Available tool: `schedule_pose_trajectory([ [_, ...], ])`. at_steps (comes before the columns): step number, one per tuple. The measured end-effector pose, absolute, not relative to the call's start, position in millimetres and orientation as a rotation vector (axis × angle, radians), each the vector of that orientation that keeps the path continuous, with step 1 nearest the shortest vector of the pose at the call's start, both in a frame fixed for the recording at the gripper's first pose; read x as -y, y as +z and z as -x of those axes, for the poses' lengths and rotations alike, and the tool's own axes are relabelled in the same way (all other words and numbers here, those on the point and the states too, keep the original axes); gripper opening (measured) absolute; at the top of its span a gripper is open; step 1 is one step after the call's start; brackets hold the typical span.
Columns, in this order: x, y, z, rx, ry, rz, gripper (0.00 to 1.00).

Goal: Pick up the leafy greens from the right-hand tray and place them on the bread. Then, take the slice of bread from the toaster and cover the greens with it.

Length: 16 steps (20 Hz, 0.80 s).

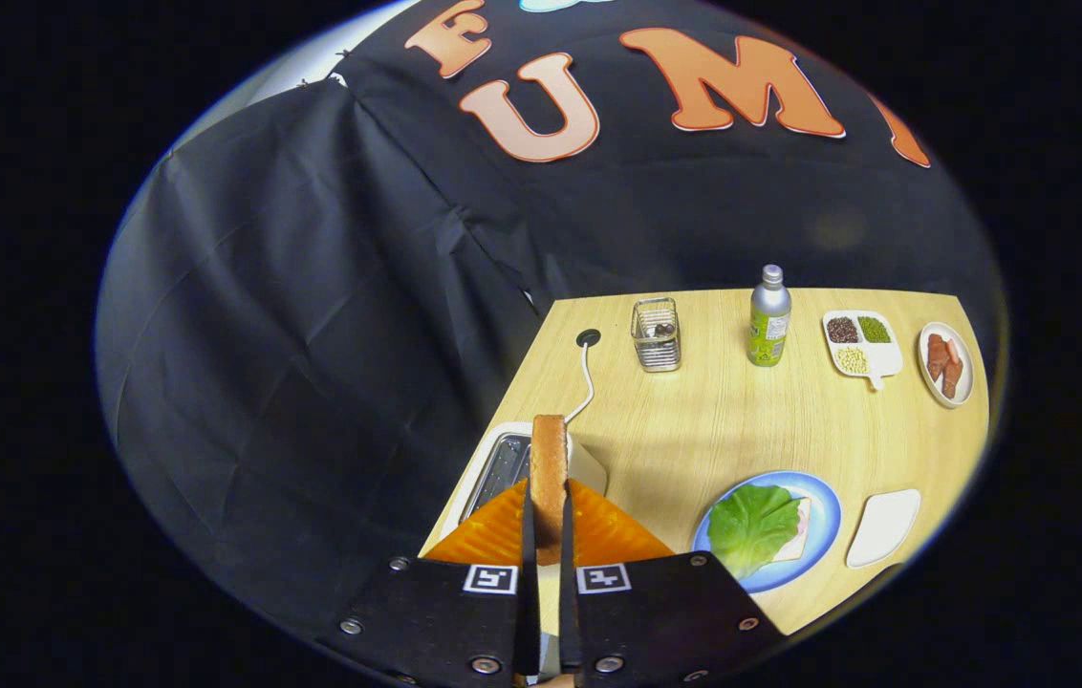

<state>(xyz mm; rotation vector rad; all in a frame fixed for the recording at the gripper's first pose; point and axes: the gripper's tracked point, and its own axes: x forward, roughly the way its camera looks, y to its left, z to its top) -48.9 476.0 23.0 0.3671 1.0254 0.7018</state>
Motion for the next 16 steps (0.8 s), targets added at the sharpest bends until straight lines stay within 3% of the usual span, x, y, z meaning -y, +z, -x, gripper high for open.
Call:
schedule_pose_trajectory([
  [16, -383, -33, 41, -0.989, 0.710, -0.576, 0.08],
])
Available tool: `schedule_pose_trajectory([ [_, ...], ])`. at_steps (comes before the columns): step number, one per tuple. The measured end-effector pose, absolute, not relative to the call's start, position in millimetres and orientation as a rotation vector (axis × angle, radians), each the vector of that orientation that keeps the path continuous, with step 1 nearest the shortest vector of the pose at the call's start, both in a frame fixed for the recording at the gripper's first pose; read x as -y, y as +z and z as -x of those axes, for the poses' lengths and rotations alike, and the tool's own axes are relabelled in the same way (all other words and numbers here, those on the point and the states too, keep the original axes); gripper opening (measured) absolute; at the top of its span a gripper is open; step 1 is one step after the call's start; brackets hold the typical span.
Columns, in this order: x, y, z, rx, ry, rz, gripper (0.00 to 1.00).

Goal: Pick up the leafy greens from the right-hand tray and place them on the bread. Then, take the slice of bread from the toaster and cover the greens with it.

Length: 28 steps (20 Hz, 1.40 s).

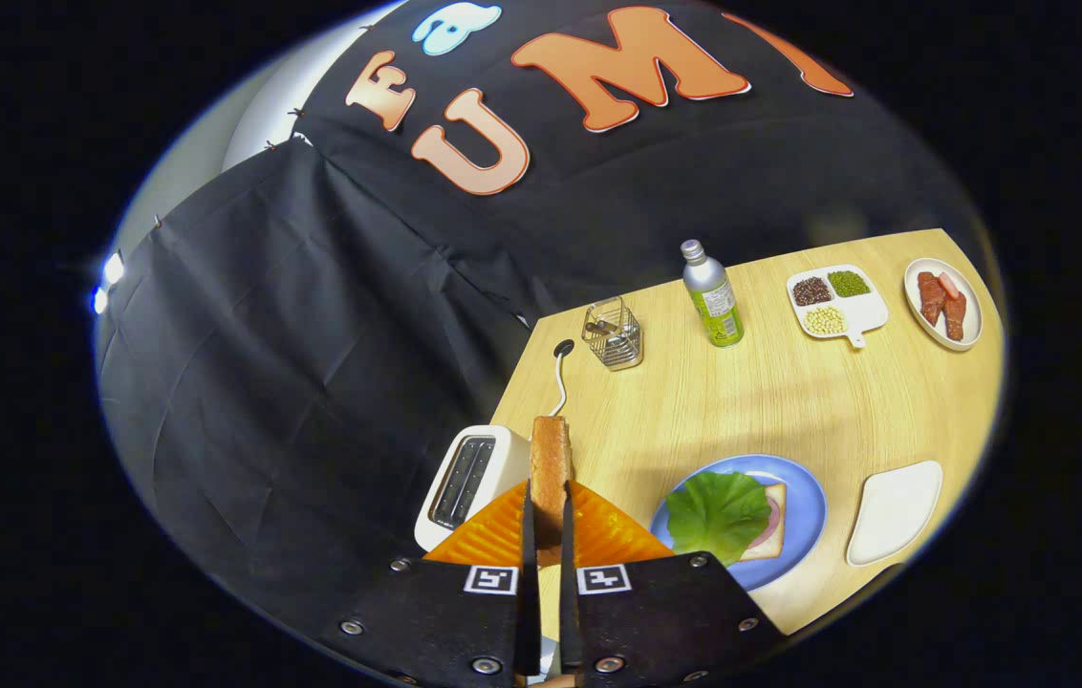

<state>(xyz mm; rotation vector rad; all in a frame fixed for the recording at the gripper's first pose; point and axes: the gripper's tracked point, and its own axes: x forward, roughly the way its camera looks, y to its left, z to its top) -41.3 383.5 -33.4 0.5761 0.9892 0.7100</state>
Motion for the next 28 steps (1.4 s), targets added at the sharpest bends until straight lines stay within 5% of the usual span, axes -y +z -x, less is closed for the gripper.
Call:
schedule_pose_trajectory([
  [28, -319, -196, 53, -1.158, 0.577, -0.755, 0.08],
])
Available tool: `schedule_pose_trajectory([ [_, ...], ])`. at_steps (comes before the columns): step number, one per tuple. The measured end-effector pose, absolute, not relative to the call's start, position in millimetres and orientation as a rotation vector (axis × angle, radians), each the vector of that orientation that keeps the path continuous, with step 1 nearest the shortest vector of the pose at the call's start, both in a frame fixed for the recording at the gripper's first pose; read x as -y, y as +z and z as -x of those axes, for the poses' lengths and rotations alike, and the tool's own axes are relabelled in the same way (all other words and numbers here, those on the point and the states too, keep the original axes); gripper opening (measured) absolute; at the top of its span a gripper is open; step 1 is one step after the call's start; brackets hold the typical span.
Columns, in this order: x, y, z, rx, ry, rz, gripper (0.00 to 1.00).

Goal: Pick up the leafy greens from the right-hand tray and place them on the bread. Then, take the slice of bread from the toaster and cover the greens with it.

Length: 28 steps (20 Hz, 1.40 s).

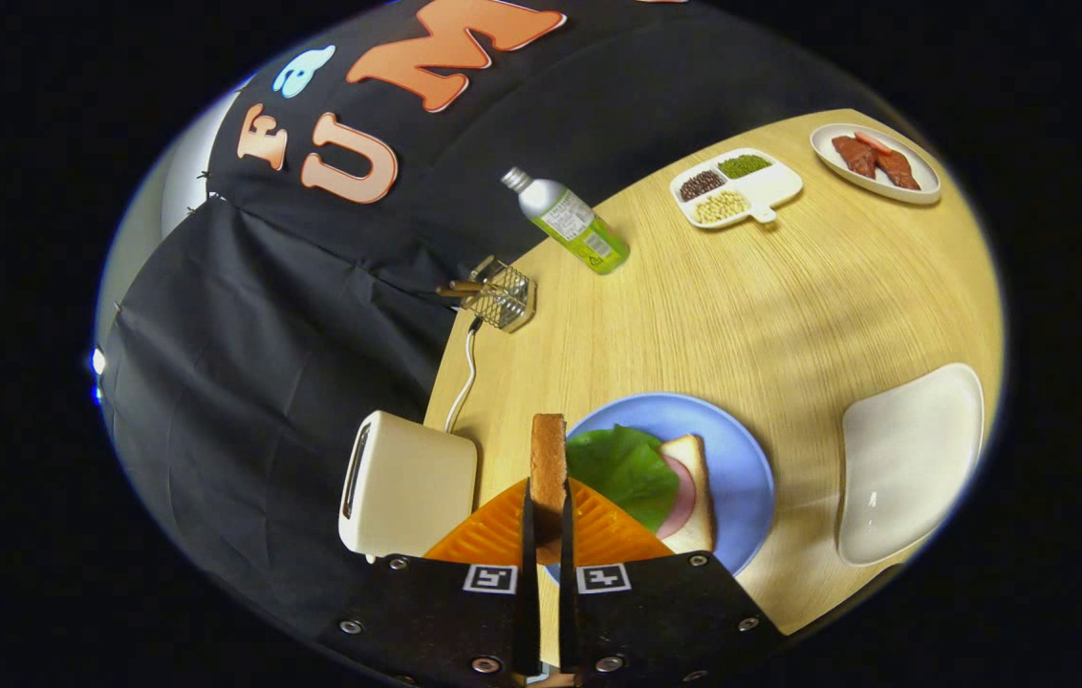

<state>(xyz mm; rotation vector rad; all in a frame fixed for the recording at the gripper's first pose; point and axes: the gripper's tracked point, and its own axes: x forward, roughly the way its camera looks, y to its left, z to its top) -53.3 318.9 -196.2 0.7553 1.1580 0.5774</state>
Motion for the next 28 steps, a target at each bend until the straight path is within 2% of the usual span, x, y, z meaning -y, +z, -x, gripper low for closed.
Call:
schedule_pose_trajectory([
  [13, -294, -245, 61, -1.156, 0.482, -0.674, 0.08],
  [17, -292, -251, 60, -1.125, 0.467, -0.598, 0.15],
  [21, -287, -250, 59, -1.105, 0.448, -0.545, 0.30],
  [26, -272, -230, 45, -0.993, 0.417, -0.459, 0.61],
  [28, -260, -209, 32, -0.905, 0.397, -0.426, 0.70],
])
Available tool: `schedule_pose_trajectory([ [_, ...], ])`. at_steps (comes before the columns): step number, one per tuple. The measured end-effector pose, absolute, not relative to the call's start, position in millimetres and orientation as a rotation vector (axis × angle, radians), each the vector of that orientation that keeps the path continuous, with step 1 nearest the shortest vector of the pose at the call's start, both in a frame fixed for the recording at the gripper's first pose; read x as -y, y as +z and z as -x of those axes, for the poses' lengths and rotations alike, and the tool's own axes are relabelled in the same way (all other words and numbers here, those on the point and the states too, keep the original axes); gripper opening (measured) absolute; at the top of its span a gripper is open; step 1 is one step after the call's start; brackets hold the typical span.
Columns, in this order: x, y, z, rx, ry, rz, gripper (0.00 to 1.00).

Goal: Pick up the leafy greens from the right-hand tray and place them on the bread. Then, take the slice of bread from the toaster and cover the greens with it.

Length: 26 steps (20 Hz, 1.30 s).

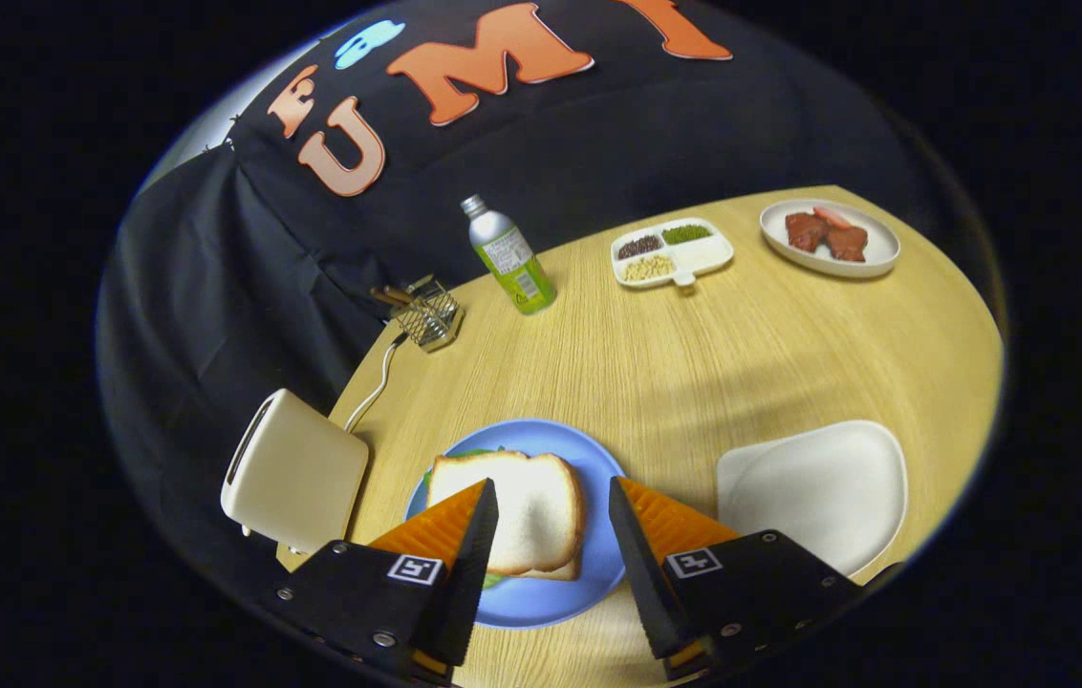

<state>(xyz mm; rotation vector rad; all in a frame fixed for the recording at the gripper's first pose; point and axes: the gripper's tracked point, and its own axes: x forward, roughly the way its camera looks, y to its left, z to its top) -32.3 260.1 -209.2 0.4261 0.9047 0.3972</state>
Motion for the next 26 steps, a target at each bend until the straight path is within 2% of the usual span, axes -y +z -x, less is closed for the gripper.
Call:
schedule_pose_trajectory([
  [6, -221, -100, 8, -0.553, 0.374, -0.359, 0.84],
  [17, -154, 32, 20, -0.161, 0.289, -0.270, 0.84],
  [26, -126, 98, 43, -0.010, 0.233, -0.174, 0.89],
])
